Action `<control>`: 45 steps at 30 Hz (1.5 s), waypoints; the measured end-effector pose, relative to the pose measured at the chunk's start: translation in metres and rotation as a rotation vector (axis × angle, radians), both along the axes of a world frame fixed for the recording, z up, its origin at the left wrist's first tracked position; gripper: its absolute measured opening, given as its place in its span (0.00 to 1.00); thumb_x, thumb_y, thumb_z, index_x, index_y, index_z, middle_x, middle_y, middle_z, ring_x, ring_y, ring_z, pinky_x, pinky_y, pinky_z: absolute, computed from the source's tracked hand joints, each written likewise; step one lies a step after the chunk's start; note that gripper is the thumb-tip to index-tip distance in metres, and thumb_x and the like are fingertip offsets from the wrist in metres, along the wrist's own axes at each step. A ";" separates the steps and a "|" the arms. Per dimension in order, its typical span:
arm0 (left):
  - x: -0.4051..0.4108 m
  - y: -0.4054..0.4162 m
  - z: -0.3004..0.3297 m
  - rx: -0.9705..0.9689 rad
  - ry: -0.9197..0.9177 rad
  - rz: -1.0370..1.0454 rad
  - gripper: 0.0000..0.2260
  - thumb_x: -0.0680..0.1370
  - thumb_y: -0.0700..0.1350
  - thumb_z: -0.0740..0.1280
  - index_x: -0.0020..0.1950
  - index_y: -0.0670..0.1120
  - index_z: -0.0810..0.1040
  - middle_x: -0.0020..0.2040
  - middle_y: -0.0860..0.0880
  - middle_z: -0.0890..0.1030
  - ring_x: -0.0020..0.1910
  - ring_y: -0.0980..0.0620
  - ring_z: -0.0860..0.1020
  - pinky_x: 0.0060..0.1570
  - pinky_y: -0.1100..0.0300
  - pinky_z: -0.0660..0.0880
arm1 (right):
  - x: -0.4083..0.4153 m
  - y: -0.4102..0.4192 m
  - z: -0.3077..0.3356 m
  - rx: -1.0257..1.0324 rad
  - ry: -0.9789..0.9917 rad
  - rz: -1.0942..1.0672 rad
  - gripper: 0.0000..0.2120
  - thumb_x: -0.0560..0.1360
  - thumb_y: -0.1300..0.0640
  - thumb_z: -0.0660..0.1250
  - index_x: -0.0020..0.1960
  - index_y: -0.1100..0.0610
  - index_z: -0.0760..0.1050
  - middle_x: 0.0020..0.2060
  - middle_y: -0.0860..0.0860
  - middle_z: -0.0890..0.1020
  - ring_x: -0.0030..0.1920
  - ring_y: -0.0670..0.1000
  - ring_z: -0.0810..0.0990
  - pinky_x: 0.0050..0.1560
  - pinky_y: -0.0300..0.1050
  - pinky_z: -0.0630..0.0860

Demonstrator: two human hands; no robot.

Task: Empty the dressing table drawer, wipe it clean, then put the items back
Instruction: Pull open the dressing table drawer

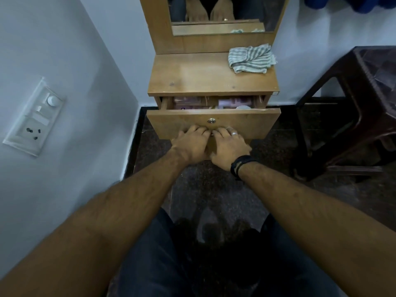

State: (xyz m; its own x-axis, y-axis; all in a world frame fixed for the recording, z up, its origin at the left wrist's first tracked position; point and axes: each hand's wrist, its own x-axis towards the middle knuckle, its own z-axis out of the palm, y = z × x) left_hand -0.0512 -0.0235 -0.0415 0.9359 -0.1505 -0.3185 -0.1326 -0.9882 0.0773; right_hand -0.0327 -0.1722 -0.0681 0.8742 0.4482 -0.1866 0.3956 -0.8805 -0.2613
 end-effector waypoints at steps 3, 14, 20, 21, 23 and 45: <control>-0.034 -0.007 -0.001 0.003 -0.022 -0.016 0.28 0.79 0.53 0.64 0.78 0.49 0.62 0.76 0.49 0.65 0.74 0.48 0.60 0.67 0.40 0.66 | -0.033 -0.008 -0.002 -0.001 -0.014 0.010 0.35 0.71 0.43 0.65 0.74 0.53 0.63 0.71 0.49 0.67 0.75 0.58 0.59 0.69 0.63 0.67; -0.123 -0.027 -0.008 -0.001 -0.050 -0.013 0.28 0.78 0.54 0.65 0.76 0.50 0.64 0.75 0.50 0.66 0.74 0.49 0.61 0.66 0.41 0.67 | -0.113 -0.024 -0.035 0.022 -0.021 -0.095 0.37 0.62 0.37 0.55 0.70 0.44 0.60 0.70 0.49 0.68 0.70 0.57 0.66 0.62 0.65 0.72; -0.147 -0.032 -0.010 -0.012 -0.029 -0.004 0.30 0.78 0.55 0.65 0.77 0.50 0.61 0.76 0.51 0.64 0.74 0.49 0.59 0.68 0.39 0.66 | -0.134 -0.029 -0.037 0.015 -0.014 -0.090 0.36 0.62 0.38 0.57 0.70 0.44 0.61 0.69 0.48 0.69 0.70 0.55 0.65 0.62 0.65 0.72; -0.150 -0.033 -0.010 -0.011 -0.026 -0.003 0.30 0.78 0.55 0.65 0.77 0.50 0.62 0.76 0.51 0.64 0.74 0.49 0.59 0.68 0.39 0.66 | -0.137 -0.029 -0.035 0.014 -0.008 -0.094 0.36 0.62 0.38 0.57 0.70 0.44 0.62 0.69 0.47 0.69 0.71 0.55 0.65 0.62 0.65 0.72; -0.154 -0.035 -0.008 -0.008 -0.018 -0.003 0.29 0.77 0.55 0.65 0.77 0.51 0.62 0.75 0.51 0.64 0.74 0.49 0.60 0.68 0.38 0.66 | -0.143 -0.030 -0.031 0.015 -0.001 -0.099 0.35 0.63 0.39 0.58 0.70 0.44 0.62 0.69 0.47 0.68 0.71 0.55 0.64 0.62 0.65 0.71; -0.168 -0.035 -0.018 -0.016 0.043 0.029 0.35 0.71 0.62 0.63 0.76 0.54 0.61 0.74 0.51 0.65 0.73 0.45 0.63 0.64 0.34 0.69 | -0.166 -0.032 -0.014 -0.018 0.038 -0.086 0.37 0.62 0.40 0.59 0.70 0.46 0.63 0.69 0.47 0.68 0.70 0.57 0.65 0.63 0.64 0.72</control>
